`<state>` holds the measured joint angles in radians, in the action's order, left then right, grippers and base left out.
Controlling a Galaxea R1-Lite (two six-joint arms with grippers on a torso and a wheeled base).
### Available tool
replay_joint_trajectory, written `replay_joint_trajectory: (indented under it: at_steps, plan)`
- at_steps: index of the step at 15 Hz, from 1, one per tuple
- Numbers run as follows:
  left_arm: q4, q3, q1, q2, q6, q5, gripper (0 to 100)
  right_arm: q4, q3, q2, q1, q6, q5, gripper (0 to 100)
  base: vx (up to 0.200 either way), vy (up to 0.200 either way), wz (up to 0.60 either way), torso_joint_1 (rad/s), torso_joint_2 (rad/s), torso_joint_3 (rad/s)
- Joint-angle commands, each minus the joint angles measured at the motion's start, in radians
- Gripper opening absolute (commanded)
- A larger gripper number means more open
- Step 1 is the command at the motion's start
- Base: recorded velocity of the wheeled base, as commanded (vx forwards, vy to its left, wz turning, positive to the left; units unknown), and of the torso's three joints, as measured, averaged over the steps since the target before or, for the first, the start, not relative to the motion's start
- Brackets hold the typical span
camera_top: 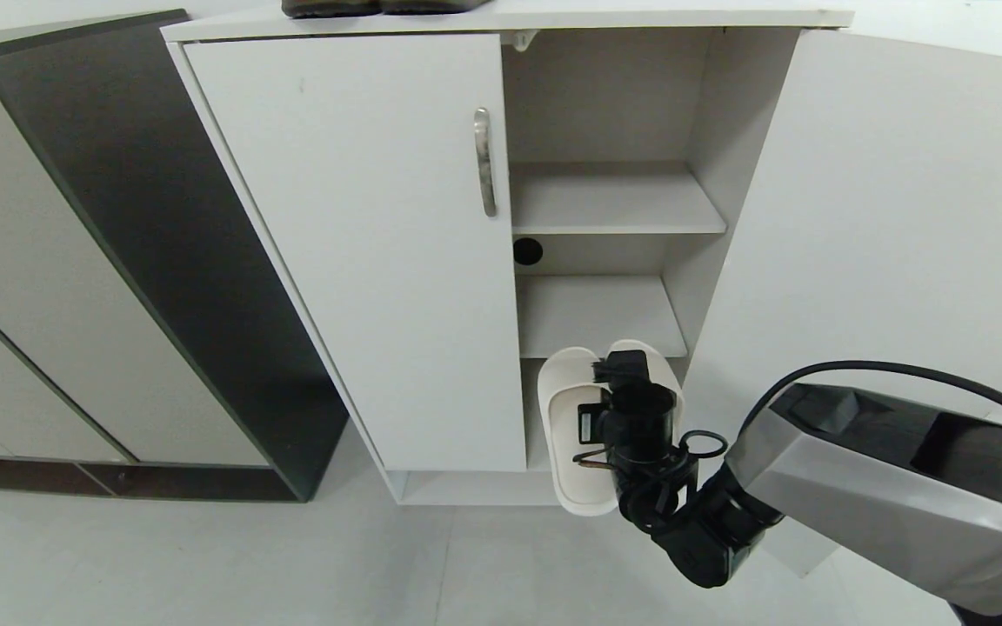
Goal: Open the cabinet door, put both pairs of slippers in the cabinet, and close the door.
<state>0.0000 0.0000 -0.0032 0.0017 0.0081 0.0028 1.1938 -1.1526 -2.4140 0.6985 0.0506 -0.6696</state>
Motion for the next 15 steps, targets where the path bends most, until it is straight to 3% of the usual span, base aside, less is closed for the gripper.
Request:
replay_joint_trajectory:
  at_steps: [1,3,15]
  plan:
    - [0.0,0.0,0.0,0.0,0.001,-0.001,0,0.001,0.001,-0.013,-0.01,0.0,0.001,0,0.0,0.0,0.0,0.0,0.0,0.0]
    - [0.0,0.0,0.0,0.001,0.001,-0.001,0,0.001,0.002,-0.014,-0.014,0.0,0.001,0,0.0,0.0,0.0,0.0,0.0,0.0]
    - [0.0,0.0,0.0,0.0,0.0,0.002,0,0.001,-0.001,-0.013,-0.02,-0.002,0.005,0,0.2,0.0,0.0,0.002,0.0,0.001]
